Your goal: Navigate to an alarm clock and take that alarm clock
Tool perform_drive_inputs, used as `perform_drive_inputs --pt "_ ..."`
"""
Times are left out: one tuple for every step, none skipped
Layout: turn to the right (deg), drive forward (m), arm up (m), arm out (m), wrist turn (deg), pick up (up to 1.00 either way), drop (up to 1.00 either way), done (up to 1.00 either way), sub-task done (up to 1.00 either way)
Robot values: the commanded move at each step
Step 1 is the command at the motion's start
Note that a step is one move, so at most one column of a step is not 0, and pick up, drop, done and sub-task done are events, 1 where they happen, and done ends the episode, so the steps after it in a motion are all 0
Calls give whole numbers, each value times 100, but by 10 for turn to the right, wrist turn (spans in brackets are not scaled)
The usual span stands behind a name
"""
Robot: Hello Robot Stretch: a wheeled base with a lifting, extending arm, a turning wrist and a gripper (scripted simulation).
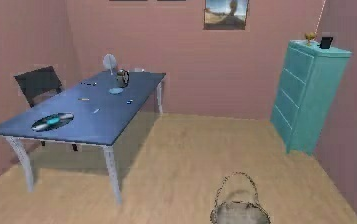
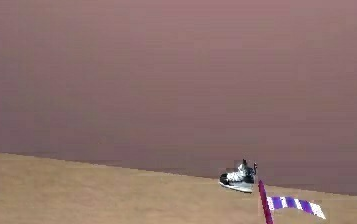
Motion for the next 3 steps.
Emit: perform_drive_inputs --pt "0 100 0 0 0 0 0 0 0" --pt "0 60 0 0 0 0 0 0 0" --pt "-450 0 0 0 0 0 0 0 0"
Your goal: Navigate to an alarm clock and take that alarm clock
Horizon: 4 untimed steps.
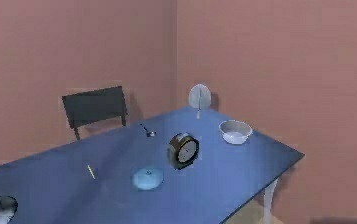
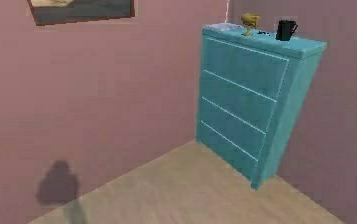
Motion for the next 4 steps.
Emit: perform_drive_inputs --pt "-450 0 0 0 0 0 0 0 0" --pt "-390 0 0 0 0 0 0 0 0" --pt "450 0 0 0 0 0 0 0 0" --pt "450 0 0 0 0 0 0 0 0"
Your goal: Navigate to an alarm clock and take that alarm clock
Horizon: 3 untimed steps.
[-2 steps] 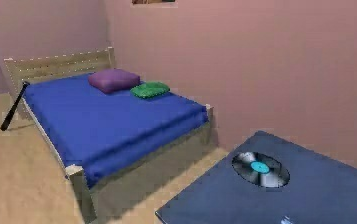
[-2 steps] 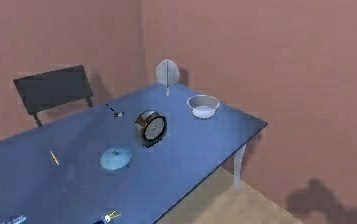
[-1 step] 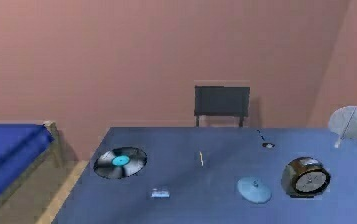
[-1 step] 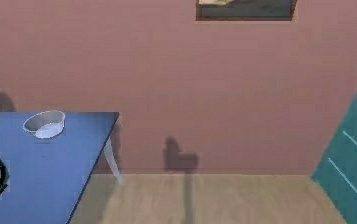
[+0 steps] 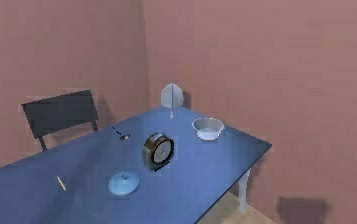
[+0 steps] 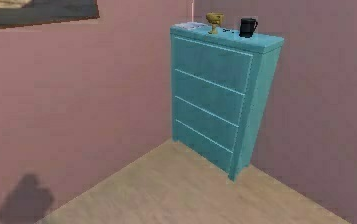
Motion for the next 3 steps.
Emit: perform_drive_inputs --pt "180 0 0 0 0 0 0 0 0" --pt "0 25 0 0 0 0 0 0 0" --pt "-450 0 0 0 0 0 0 0 0"
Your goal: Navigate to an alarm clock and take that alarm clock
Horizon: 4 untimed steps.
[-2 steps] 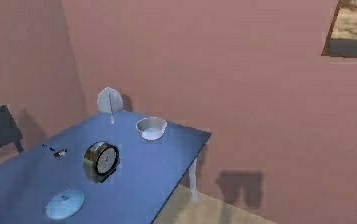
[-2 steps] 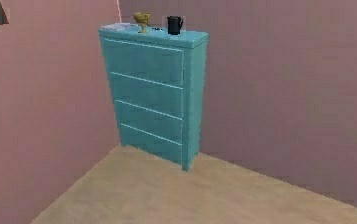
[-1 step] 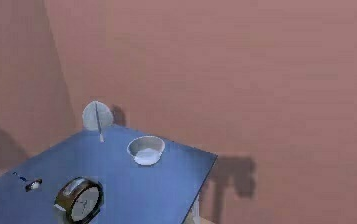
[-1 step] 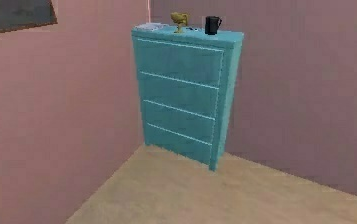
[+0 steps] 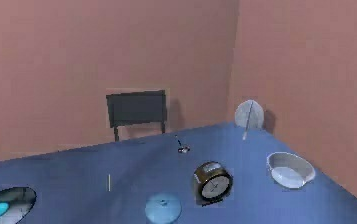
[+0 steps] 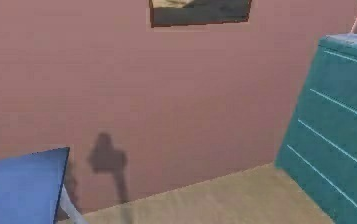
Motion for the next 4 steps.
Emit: perform_drive_inputs --pt "-450 0 0 0 0 0 0 0 0" --pt "-270 0 0 0 0 0 0 0 0" --pt "0 0 50 0 0 0 0 0 0" --pt "0 0 36 0 0 0 0 0 0"
